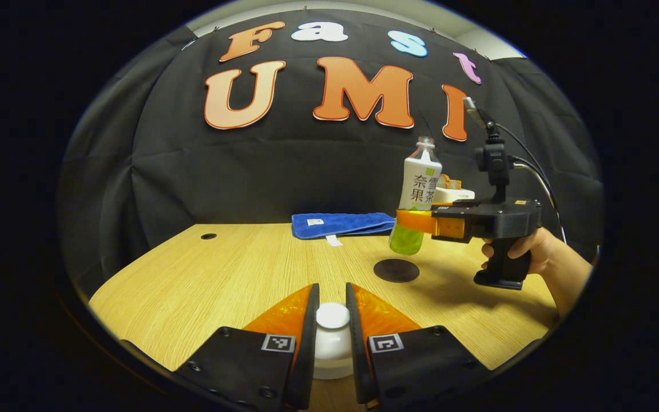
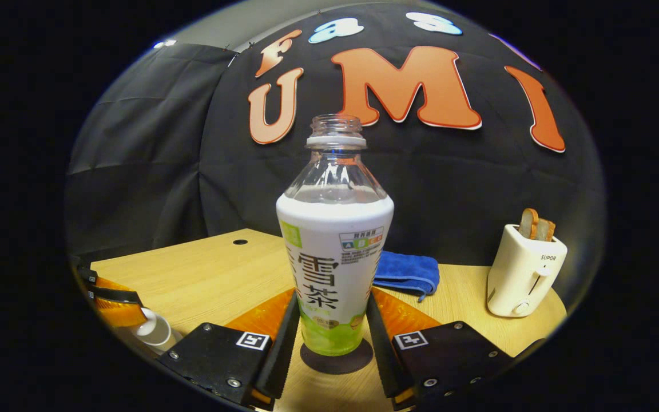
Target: Open the teacup lid with one hand, grasp the water bottle and pour water into the teacup with the other hand; after pouring, place the water bottle on the coaster and then close the teacup lid.
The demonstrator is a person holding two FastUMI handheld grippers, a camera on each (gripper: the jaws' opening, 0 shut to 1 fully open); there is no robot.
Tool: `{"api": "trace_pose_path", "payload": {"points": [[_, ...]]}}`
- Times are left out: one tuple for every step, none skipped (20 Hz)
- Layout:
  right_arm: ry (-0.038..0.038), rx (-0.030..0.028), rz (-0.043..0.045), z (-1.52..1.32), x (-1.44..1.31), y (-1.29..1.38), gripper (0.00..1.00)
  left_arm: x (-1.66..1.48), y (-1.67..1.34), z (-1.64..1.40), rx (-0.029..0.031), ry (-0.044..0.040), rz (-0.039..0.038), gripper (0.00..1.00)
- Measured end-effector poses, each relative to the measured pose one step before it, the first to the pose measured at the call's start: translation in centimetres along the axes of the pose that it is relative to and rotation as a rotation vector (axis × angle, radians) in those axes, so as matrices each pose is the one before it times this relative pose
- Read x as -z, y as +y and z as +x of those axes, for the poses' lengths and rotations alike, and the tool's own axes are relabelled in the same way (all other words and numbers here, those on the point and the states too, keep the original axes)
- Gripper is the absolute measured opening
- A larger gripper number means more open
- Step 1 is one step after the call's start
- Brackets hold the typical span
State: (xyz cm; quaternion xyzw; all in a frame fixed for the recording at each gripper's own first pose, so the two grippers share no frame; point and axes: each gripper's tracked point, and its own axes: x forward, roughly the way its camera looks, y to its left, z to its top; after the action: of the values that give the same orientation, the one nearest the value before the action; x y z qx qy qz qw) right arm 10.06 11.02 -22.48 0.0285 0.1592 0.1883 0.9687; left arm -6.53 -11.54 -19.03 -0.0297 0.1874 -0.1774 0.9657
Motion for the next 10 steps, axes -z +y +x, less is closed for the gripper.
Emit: {"api": "trace_pose_path", "payload": {"points": [[0.01465,0.00332,0.00856,0.46,0.586,-0.098,0.65,-0.011,0.064,-0.053,-0.00015,-0.00129,0.00023,0.33],[0.01609,0.00286,0.0078,0.378,0.601,-0.091,0.65,0.064,0.028,-0.039,-0.0008,0.00167,-0.00009,0.33],[0.01861,0.00016,0.00789,0.353,0.675,-0.032,0.65,0.061,0.047,0.059,-0.0013,0.00063,-0.00002,0.33],[0.02314,0.00807,0.00127,0.295,0.805,-0.144,0.65,-0.087,0.064,-0.016,-0.00137,-0.00086,0.00015,0.33],[0.01923,0.00277,-0.00348,0.122,0.472,0.041,0.65,0.062,-0.018,-0.084,0.00028,0.00089,0.00067,0.33],[0.01566,0.00264,-0.00522,0.081,0.416,0.053,0.65,-0.012,0.031,0.017,-0.00042,0.00007,0.00069,0.33],[0.01726,0.00348,-0.0053,0.211,0.615,0.03,0.65,0.063,-0.006,0.028,0.00077,0.0022,-0.00066,0.33],[0.01544,0.00302,-0.00364,0.182,0.479,-0.064,0.65,0.046,0.001,0.062,-0.00022,0.00088,-0.00127,0.33],[0.00216,0.00005,-0.00261,0.061,0.314,-0.06,0.65,0.0,0.027,0.023,0.00131,-0.00128,-0.00087,0.33],[-0.002,-0.0011,0.00256,0.183,-0.275,-0.006,0.65,-0.037,-0.049,-0.118,-0.00157,0.00041,-0.0002,0.33]]}}
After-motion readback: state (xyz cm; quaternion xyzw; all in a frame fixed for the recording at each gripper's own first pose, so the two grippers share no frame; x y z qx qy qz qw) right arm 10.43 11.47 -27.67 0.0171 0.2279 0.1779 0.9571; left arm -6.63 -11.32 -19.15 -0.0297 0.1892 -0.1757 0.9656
